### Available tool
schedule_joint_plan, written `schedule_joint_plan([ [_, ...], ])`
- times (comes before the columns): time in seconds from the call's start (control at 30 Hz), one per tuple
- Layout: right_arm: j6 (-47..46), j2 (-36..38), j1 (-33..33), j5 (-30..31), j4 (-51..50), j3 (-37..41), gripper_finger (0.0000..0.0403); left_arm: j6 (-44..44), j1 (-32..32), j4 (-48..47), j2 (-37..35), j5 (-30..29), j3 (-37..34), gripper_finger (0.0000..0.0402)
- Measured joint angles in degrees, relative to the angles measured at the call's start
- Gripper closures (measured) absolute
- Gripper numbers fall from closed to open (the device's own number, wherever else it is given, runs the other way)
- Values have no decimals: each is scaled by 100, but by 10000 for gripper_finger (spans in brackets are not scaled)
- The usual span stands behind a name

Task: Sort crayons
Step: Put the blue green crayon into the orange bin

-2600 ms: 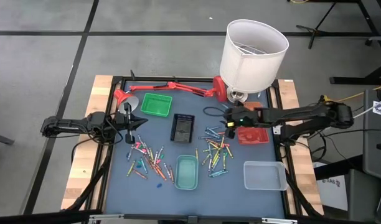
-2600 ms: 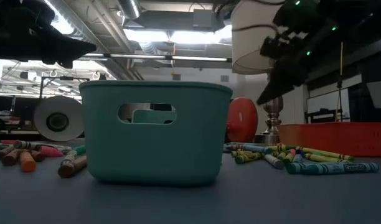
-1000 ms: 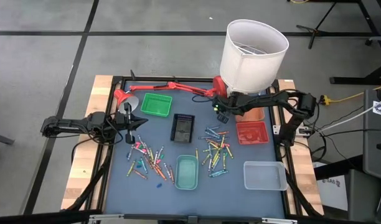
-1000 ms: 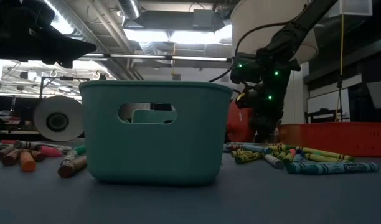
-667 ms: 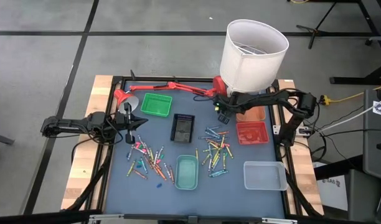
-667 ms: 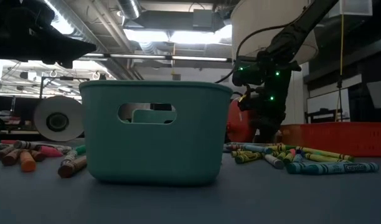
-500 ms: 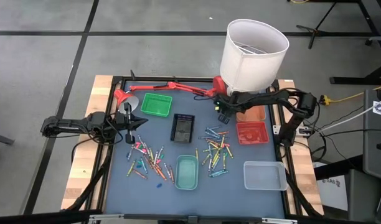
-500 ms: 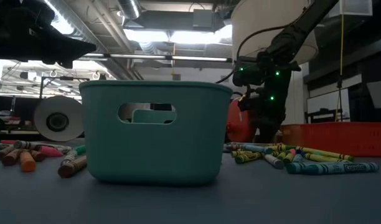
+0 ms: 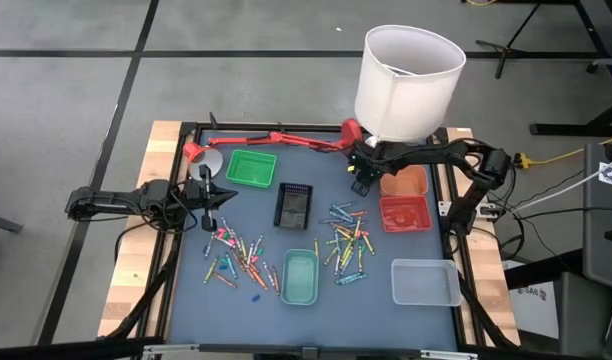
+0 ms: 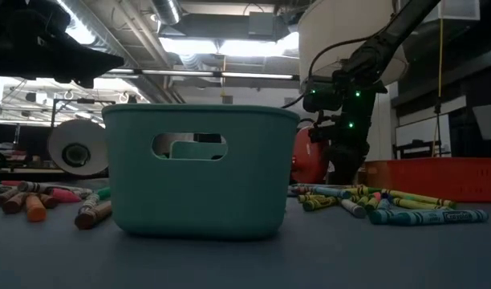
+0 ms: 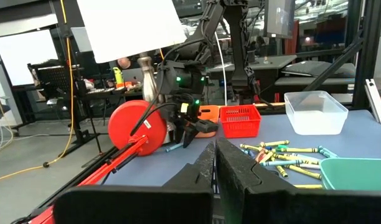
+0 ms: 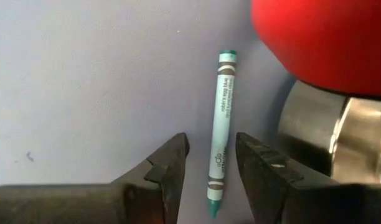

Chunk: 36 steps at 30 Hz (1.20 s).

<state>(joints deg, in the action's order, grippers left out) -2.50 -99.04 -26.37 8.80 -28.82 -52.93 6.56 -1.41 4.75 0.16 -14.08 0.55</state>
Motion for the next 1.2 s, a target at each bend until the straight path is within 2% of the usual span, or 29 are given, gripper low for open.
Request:
schedule_joint_plan([
  [0.33, -26, -4, 4, -243, -124, -7, 256, -2, 0, -1, 0, 1, -2, 400],
  [0.6, -26, -9, 7, -700, -257, -4, 258, -2, 0, 1, 0, -1, -1, 400],
  [1.0, -26, -13, 22, -807, -299, 2, 357, -2, 0, 0, 0, -1, -2, 400],
  [1.2, -24, -13, 48, -925, -308, 2, 384, -2, 0, -1, 0, -1, -2, 400],
])
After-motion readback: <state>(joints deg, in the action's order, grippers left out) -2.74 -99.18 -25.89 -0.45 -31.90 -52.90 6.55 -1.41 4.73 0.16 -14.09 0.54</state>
